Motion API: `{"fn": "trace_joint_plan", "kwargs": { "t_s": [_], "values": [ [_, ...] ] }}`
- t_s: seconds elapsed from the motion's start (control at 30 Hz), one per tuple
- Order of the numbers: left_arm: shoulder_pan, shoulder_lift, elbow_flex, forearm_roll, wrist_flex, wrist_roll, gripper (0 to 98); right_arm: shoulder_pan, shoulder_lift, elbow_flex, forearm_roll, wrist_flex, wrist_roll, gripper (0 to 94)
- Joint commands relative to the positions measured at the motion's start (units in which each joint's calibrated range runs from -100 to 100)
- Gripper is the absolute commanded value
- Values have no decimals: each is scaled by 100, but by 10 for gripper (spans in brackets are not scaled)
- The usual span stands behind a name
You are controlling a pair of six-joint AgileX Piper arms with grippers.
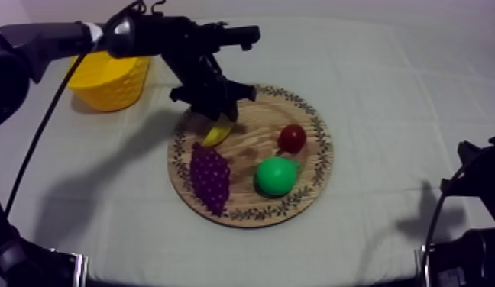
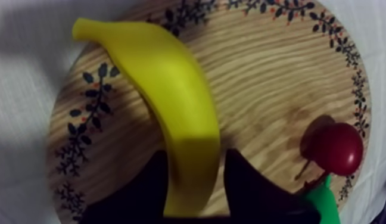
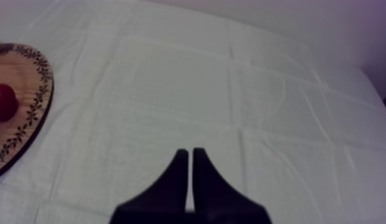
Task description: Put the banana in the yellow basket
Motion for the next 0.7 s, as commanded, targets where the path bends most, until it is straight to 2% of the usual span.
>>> {"fn": "trace_joint_plan", "kwargs": {
  "t_s": [0.0,0.23,0.37,0.5,0.67],
  "values": [
    [1,78,-164,-2,162,17,318,3,-5,5,1,1,0,4],
    [23,218,-418,-28,397,39,267,3,-5,5,1,1,0,4],
    [7,112,-426,-126,464,40,262,3,-5,5,1,1,0,4],
    [-106,-266,-487,-322,682,74,266,3,-5,5,1,1,0,4],
    [-446,-935,-942,-662,1274,152,271,3,-5,5,1,1,0,4]
  ]
}}
